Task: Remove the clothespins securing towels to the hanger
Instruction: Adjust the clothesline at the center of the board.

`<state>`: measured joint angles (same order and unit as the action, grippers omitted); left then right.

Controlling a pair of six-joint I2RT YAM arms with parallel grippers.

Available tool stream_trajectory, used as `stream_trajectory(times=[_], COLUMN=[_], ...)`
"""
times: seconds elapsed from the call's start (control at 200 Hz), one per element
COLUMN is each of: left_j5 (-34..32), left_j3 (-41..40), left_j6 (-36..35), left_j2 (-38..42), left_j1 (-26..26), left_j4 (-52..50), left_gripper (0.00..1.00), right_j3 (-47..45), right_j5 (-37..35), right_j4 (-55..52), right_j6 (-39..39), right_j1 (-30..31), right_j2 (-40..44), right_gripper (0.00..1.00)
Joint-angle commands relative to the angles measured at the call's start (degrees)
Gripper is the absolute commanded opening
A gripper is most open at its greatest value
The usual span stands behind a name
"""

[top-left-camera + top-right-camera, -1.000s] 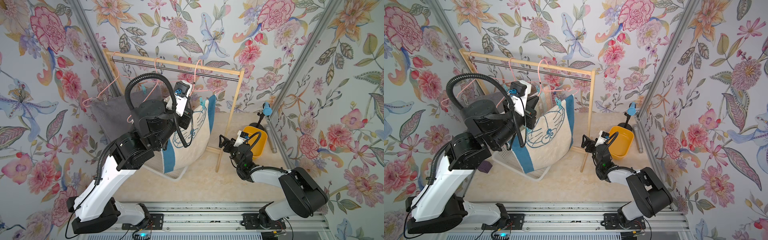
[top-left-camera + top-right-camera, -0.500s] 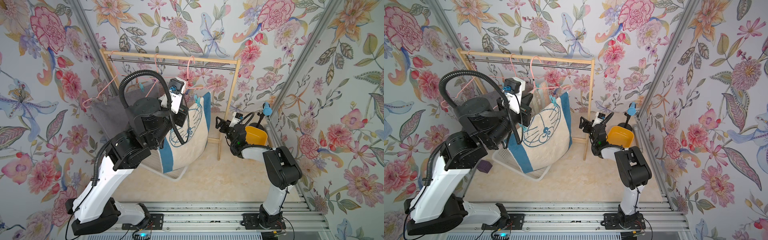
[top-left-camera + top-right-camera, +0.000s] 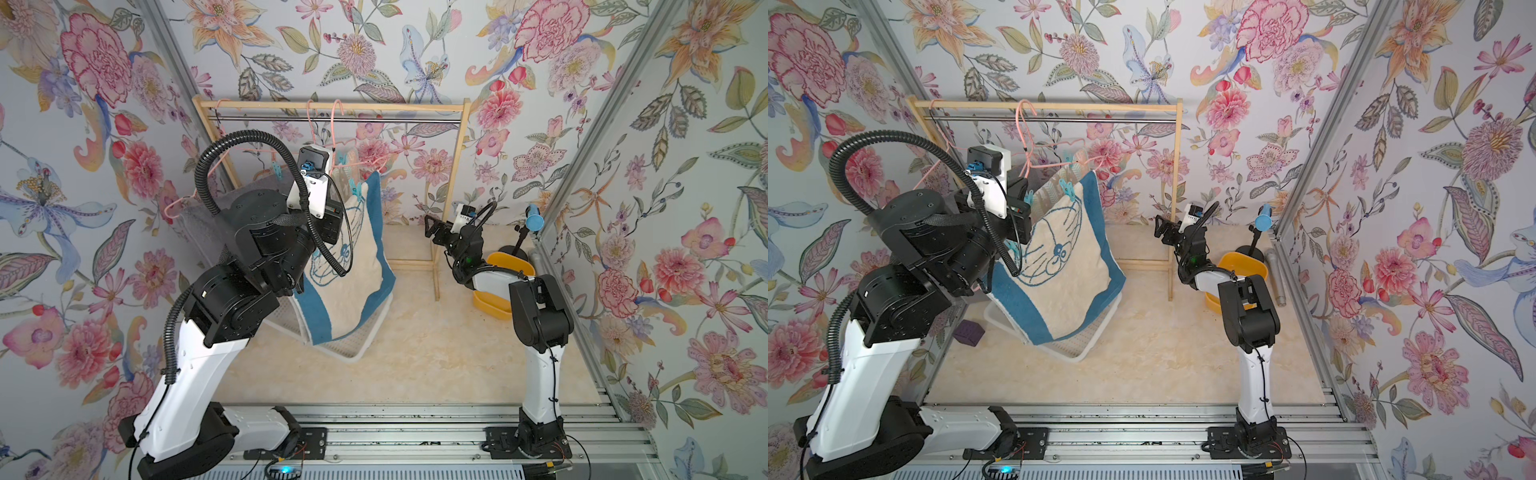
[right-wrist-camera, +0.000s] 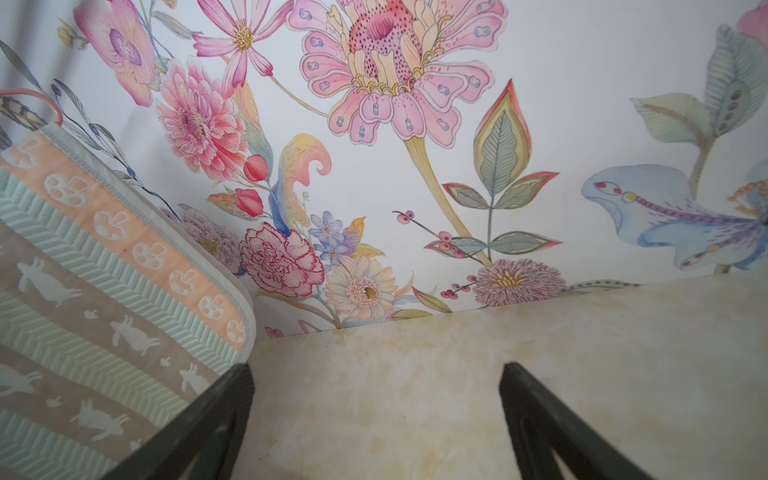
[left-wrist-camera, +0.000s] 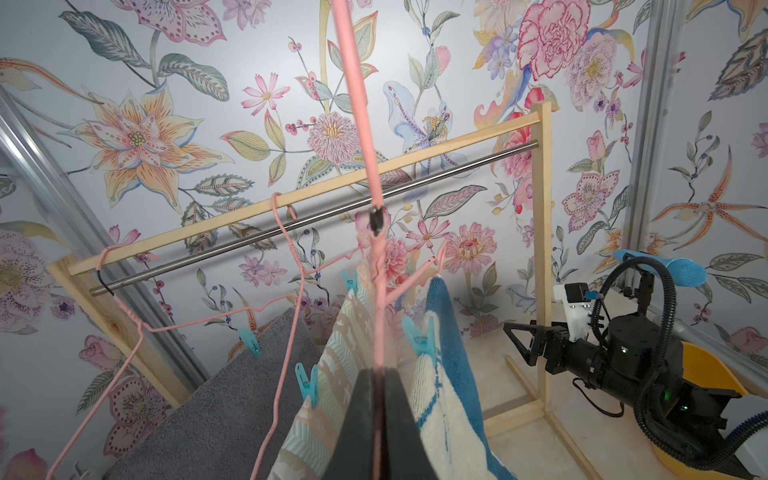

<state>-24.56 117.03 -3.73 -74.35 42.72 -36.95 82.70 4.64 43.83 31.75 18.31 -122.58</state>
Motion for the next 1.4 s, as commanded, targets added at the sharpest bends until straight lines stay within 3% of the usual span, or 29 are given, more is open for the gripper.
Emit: stream_trajectory(times=[0.0, 0.325, 0.47, 0.701, 0.861, 1.081, 1.181, 1.396], left_j5=[-3.37, 0.52, 5.5, 9.13, 10.01, 10.31, 10.66, 10.93], left_j3=[2.85, -5.3, -11.6, -19.82, -23.57, -26.7, -27.12, -28.02], left_j6=[-0.93, -1.68, -0.14, 1.05, 1.71, 2.1, 2.65, 2.76], left_j2=[0.67, 2.96, 4.17, 6.3, 7.83, 9.12, 9.18, 9.62], left_j1=[-0.95, -7.65, -12.66, -16.24, -17.36, -18.46, -18.55, -18.64], left_j4=[-0.36, 4.54, 7.96, 12.24, 14.32, 15.8, 16.28, 17.07], left_gripper=[0.0, 0.0, 0.0, 0.0, 0.0, 0.0, 0.0, 0.0], right_j3=[2.33, -14.93, -23.26, -32.94, -31.24, -27.57, -22.8, -14.1], right_j5=[4.65, 10.42, 6.88, -6.16, -7.79, -7.94, -8.63, -9.9], right_j4=[-1.7, -4.81, -12.51, -22.35, -29.47, -33.48, -38.22, -44.82], right_j6=[0.07, -1.92, -5.95, -1.27, 5.11, 7.3, 8.59, 9.31], right_j1=[-1.59, -1.02, 5.53, 19.28, 24.8, 30.01, 31.46, 32.65], right_j2=[-0.33, 15.78, 24.83, 34.01, 32.51, 27.67, 23.21, 16.58], right_gripper=[0.96, 1.0, 1.0, 1.0, 0.96, 0.99, 0.92, 0.87])
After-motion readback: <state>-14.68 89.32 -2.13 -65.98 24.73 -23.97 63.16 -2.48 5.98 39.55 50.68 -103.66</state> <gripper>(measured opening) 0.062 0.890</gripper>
